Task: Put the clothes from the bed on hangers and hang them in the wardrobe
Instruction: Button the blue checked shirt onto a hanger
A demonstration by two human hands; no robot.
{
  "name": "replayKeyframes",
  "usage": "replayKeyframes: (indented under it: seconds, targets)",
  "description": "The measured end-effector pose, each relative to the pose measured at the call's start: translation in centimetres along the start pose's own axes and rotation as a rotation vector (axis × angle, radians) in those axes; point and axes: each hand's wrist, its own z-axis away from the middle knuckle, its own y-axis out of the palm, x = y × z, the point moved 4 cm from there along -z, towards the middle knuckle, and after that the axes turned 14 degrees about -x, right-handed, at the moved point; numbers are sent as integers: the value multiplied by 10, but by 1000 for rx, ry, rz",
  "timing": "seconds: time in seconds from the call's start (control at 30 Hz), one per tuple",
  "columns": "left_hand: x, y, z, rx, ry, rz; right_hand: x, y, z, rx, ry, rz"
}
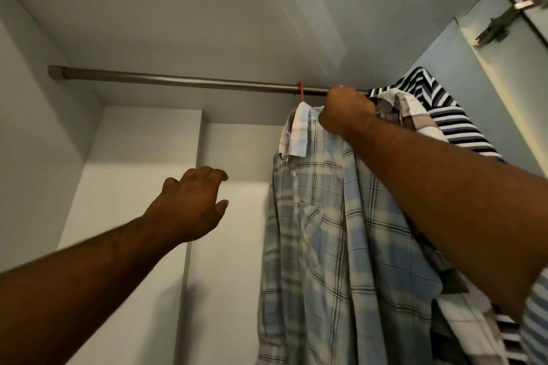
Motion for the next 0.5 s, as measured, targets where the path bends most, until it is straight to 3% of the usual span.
replayKeyframes:
  seconds: [0.3,0.5]
  targets:
    - [-1,8,7,-12,12,92,9,-5,21,-76,-121,216]
    - [-5,21,23,18,9,163,-4,-28,32,-50,113,-47]
